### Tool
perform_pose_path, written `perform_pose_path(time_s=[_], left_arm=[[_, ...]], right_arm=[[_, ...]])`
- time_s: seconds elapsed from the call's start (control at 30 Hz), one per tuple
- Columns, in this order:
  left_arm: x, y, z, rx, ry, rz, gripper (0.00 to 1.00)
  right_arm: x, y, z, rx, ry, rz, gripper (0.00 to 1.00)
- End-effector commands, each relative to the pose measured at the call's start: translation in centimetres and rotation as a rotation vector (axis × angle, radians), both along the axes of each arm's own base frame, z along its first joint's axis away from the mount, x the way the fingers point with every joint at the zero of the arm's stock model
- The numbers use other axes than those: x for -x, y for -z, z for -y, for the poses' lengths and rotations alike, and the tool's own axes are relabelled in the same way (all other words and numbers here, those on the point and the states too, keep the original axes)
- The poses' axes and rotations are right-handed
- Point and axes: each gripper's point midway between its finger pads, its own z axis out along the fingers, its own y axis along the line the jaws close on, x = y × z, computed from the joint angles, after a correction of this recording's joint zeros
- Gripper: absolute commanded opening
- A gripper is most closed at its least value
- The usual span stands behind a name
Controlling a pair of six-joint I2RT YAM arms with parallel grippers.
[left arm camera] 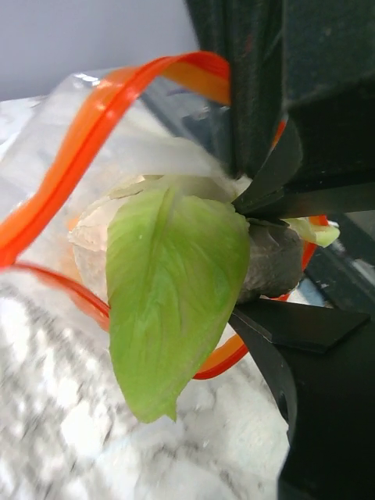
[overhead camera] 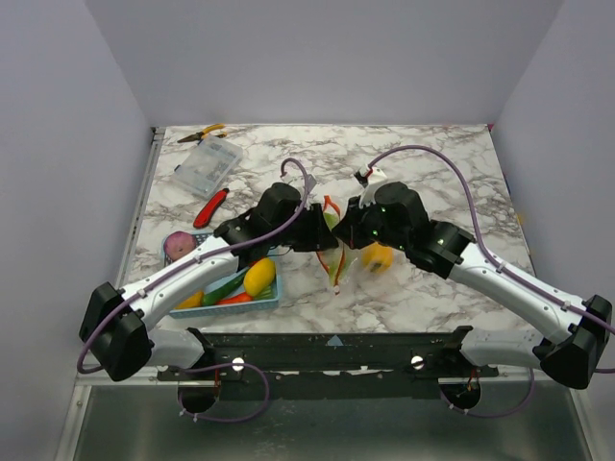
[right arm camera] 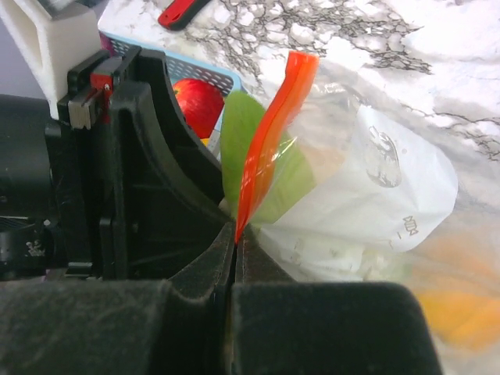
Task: Place the food in the zip-top bag and seal the zipper
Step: Place the fake vegetable in the zipper food storage bag.
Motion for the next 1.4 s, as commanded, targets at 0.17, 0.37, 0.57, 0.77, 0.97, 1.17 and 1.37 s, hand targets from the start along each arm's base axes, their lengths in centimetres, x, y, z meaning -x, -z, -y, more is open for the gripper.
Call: perform_pose_path(time_s=[0.17,0.37,0.57,0.77,0.97,1.17,1.37], left_arm=[[1.0,-7.3,1.7,0.185,0.136,0.425,0.19],[3.5,-3.4,1.1,0.02,0.34,0.366,0.18],[5.3,-2.4,0.6,-0.038,0.503,0.365,0.23],[4.3,-1.8,0.3,-0.113,0.465,0.288,0.42],[2.3,-3.1,-0.5,-0.053,0.214,0.206,0.84],[1.8,-3.4,-2.1,-0.067,0.089,0.162,0.94],[1.8,-3.9,-3.8,-0.032,0.048,0.227,0.89]], right_arm=[[0.0,-0.9,-0.2,-0.05,0.02,0.023,0.01],[0.2,-1.4,-0.4,-0.062,-0.005,0.046,0.01],[0.5,-1.7,-0.3,-0.058,-0.027,0.067,0.01],[0.5,-1.7,-0.1,-0.043,-0.036,0.08,0.0],[0.1,-0.3,0.4,0.004,-0.002,0.05,0.01],[-0.2,0.2,1.1,0.034,0.032,0.052,0.01],[-0.5,1.0,1.7,0.072,0.059,0.049,0.01]])
